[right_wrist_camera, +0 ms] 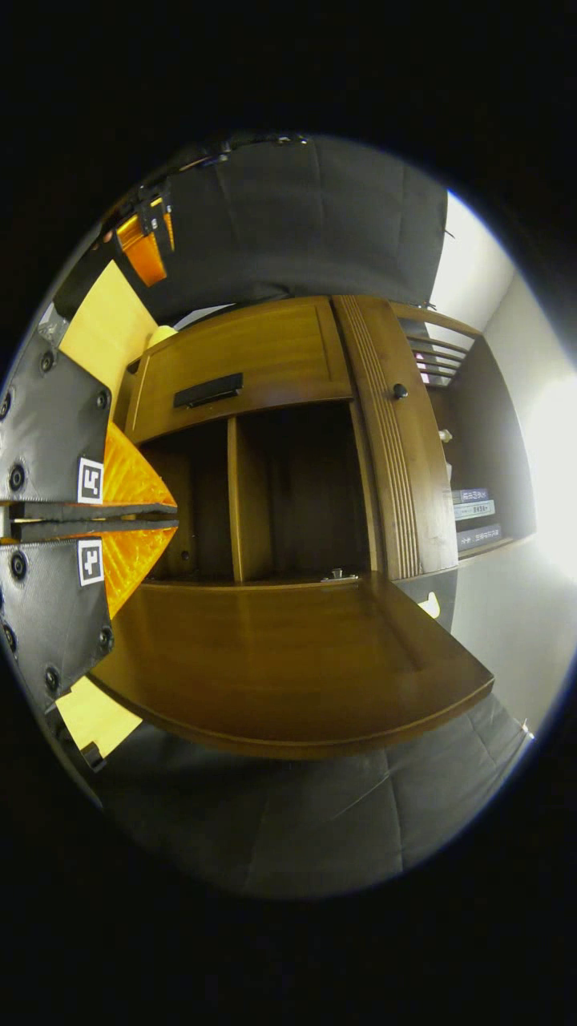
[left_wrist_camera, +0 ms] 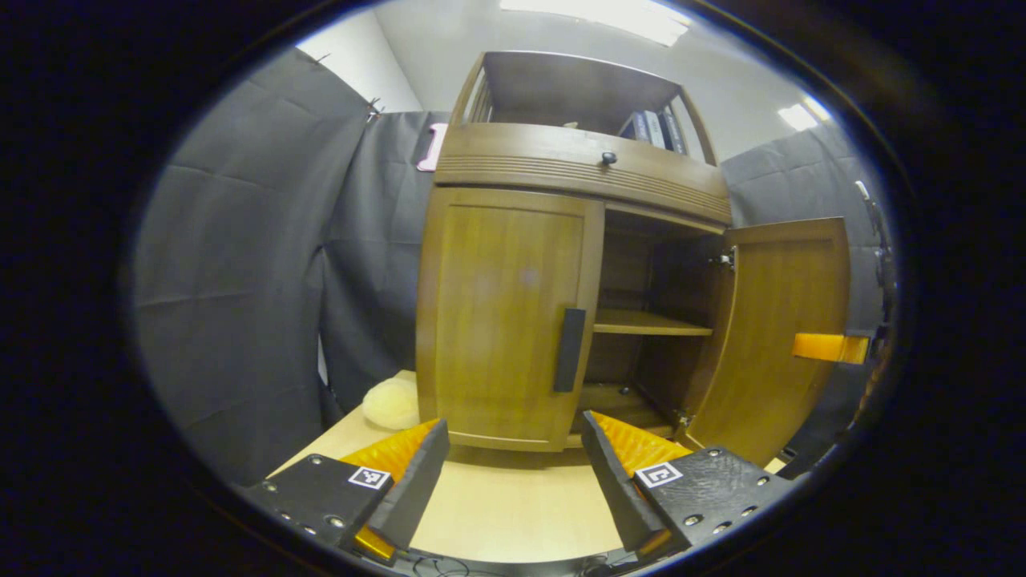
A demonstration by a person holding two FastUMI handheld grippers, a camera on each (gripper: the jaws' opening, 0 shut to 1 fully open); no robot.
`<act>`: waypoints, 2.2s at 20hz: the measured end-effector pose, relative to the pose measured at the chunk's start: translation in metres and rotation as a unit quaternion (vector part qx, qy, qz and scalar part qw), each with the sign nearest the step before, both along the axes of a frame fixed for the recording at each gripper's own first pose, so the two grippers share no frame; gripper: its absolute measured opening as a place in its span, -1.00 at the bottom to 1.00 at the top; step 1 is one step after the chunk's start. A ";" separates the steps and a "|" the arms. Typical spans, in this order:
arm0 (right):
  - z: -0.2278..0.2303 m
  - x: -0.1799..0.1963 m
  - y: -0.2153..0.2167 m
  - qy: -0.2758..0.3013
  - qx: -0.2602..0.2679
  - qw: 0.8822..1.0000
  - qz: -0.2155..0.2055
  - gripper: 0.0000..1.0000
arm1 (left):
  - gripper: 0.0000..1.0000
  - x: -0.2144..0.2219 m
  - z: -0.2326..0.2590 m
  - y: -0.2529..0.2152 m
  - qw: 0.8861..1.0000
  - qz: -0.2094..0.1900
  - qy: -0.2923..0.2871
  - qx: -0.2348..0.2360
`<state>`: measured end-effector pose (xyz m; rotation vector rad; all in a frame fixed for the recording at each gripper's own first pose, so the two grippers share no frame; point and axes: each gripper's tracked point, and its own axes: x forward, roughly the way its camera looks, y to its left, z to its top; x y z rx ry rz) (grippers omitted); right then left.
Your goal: Open the right door of the double-door shoe cabinet with the right hand, and open the left door with the left hand.
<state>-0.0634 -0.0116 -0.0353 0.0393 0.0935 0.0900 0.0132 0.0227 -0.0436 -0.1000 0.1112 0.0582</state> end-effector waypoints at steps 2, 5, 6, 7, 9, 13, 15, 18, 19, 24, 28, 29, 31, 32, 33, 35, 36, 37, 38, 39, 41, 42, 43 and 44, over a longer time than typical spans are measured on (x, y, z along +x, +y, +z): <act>0.008 0.010 0.006 -0.011 0.000 1.000 0.006 -1.00 | 0.89 -0.005 -0.009 0.002 1.000 0.005 0.005 -0.002; 0.012 0.028 0.010 -0.012 -0.005 1.000 0.008 -0.80 | 0.89 0.003 -0.012 0.001 1.000 0.008 0.008 -0.005; 0.014 0.032 0.014 -0.011 -0.001 1.000 0.013 -0.65 | 0.90 0.009 -0.011 -0.001 1.000 0.006 0.007 -0.007; 0.011 0.037 0.019 -0.006 0.003 1.000 0.019 -0.42 | 0.90 0.014 -0.010 -0.003 1.000 0.003 0.006 -0.009; 0.004 0.045 0.023 0.010 0.000 1.000 0.026 0.06 | 0.90 0.030 -0.011 -0.011 1.000 -0.004 0.009 -0.009; -0.005 0.059 0.011 0.023 -0.007 1.000 0.001 0.82 | 0.89 0.068 -0.004 -0.024 1.000 -0.022 0.011 -0.003; -0.007 0.065 0.008 0.024 -0.012 1.000 -0.008 0.84 | 0.89 0.088 0.004 -0.034 0.999 -0.035 0.006 -0.003; -0.012 0.071 0.017 0.032 -0.009 0.999 0.007 0.86 | 0.90 0.120 0.016 -0.051 0.998 -0.056 -0.001 -0.002; -0.013 0.073 0.020 0.034 -0.009 0.999 0.014 0.86 | 0.90 0.131 0.020 -0.057 0.998 -0.063 -0.004 -0.001; -0.018 0.080 0.026 0.044 -0.020 0.998 0.036 0.86 | 0.90 0.185 0.026 -0.078 0.997 -0.070 0.000 0.008; -0.019 0.091 0.027 0.048 -0.018 0.998 0.041 0.86 | 0.90 0.220 0.015 -0.078 0.998 -0.063 0.016 -0.016; -0.019 0.098 0.026 0.049 -0.017 0.998 0.040 0.86 | 0.90 0.226 0.012 -0.076 0.998 -0.061 0.023 -0.017; -0.020 0.111 0.025 0.052 -0.018 0.998 0.041 0.86 | 0.90 0.237 0.012 -0.076 0.998 -0.065 0.024 -0.007; -0.022 0.115 0.026 0.056 -0.020 0.997 0.045 0.86 | 0.90 0.242 0.010 -0.077 0.997 -0.068 0.025 0.001; -0.022 0.116 0.027 0.057 -0.021 0.997 0.047 0.86 | 0.90 0.247 0.008 -0.080 0.997 -0.069 0.029 0.006; -0.022 0.121 0.028 0.057 -0.021 0.997 0.049 0.86 | 0.90 0.256 0.002 -0.081 0.997 -0.064 0.037 0.001; -0.020 0.125 0.026 0.056 -0.021 0.997 0.049 0.86 | 0.68 0.260 0.000 -0.076 0.998 -0.049 0.042 -0.002; -0.020 0.128 0.026 0.055 -0.022 0.997 0.049 0.86 | 0.46 0.260 -0.005 -0.079 0.997 -0.053 0.046 -0.011; -0.020 0.131 0.026 0.055 -0.023 0.997 0.049 0.86 | 0.24 0.260 -0.009 -0.080 0.997 -0.054 0.050 -0.020; -0.020 0.133 0.026 0.055 -0.024 0.997 0.050 0.86 | 0.24 0.259 -0.012 -0.081 0.997 -0.057 0.053 -0.026; -0.022 0.138 0.026 0.058 -0.028 0.997 0.053 0.86 | 0.24 0.262 -0.011 -0.081 0.997 -0.057 0.048 -0.028; -0.022 0.140 0.025 0.058 -0.030 0.996 0.052 0.86 | 0.24 0.259 -0.009 -0.081 0.997 -0.059 0.044 -0.023; -0.022 0.142 0.026 0.058 -0.030 0.997 0.053 0.84 | 0.11 0.264 -0.005 -0.090 0.997 -0.060 0.039 -0.020; -0.022 0.144 0.025 0.057 -0.031 0.997 0.052 0.84 | -0.01 0.261 -0.005 -0.093 0.997 -0.061 0.037 -0.015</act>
